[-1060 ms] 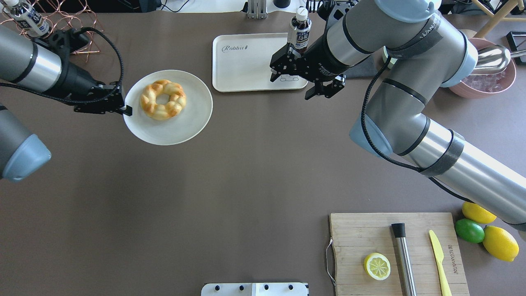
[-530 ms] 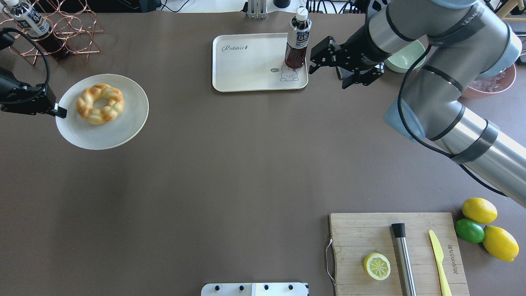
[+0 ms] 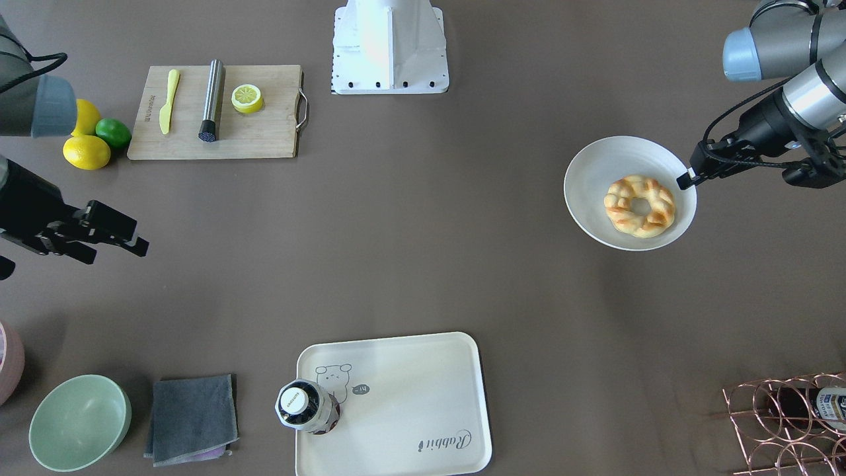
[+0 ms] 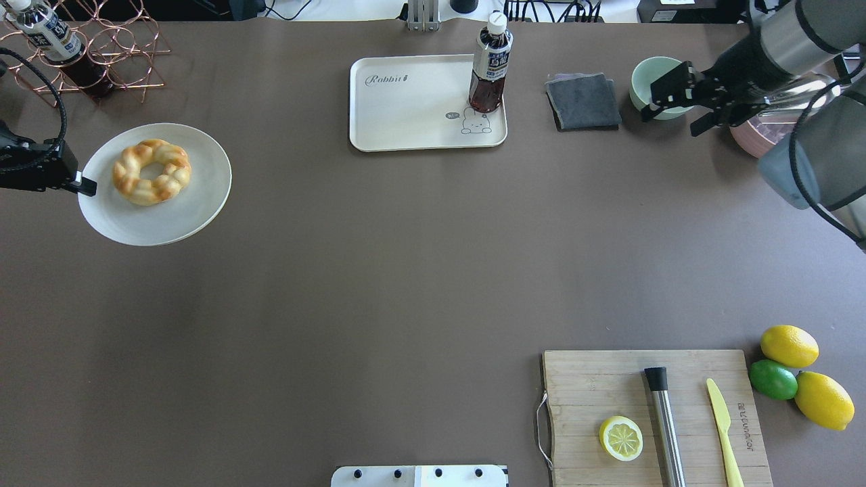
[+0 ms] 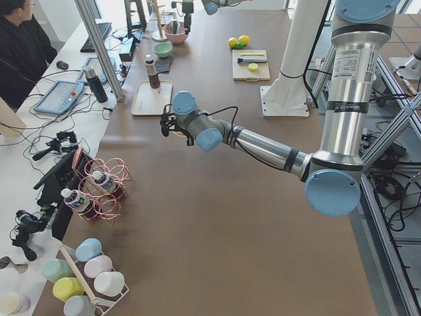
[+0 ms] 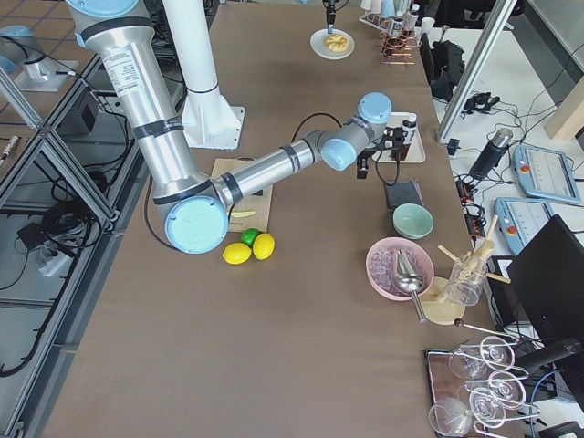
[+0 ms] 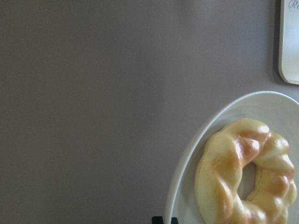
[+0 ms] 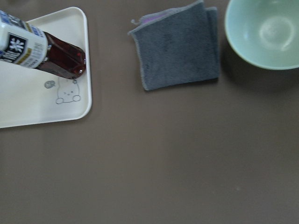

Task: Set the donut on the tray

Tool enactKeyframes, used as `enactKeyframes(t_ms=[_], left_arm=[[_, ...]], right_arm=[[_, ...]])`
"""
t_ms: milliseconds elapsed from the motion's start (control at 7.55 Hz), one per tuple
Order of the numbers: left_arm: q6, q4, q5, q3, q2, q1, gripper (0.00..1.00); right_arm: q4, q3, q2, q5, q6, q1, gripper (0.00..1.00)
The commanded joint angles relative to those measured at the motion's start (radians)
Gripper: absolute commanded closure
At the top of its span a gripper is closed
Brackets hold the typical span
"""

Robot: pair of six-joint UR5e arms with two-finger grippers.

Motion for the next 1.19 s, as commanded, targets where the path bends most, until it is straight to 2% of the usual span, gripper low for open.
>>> enactKeyframes(t_ms=[0,398,795,1060], left_arm=[[-0.005,0.001,0.006,0.068,-0.062,0.003,1.00],[-0.178,0.001,0.008,0.111,-0.203,0.035,1.00],[-0.392,-0.009,0.224,0.241,-0.410,0.189,1.00],[-0.500,-0.037,0.340,0.322,-0.519,0.252,1.00]], right_arm=[[-0.005,0.002,-0.190,0.021,-0.284,0.114,0.00],[-0.011,-0.019,-0.319,0.011,-0.525,0.223,0.00],[-0.011,-0.128,-0.353,-0.015,-0.711,0.295,0.00],[-0.104,-0.145,-0.351,-0.083,-0.813,0.321,0.00]])
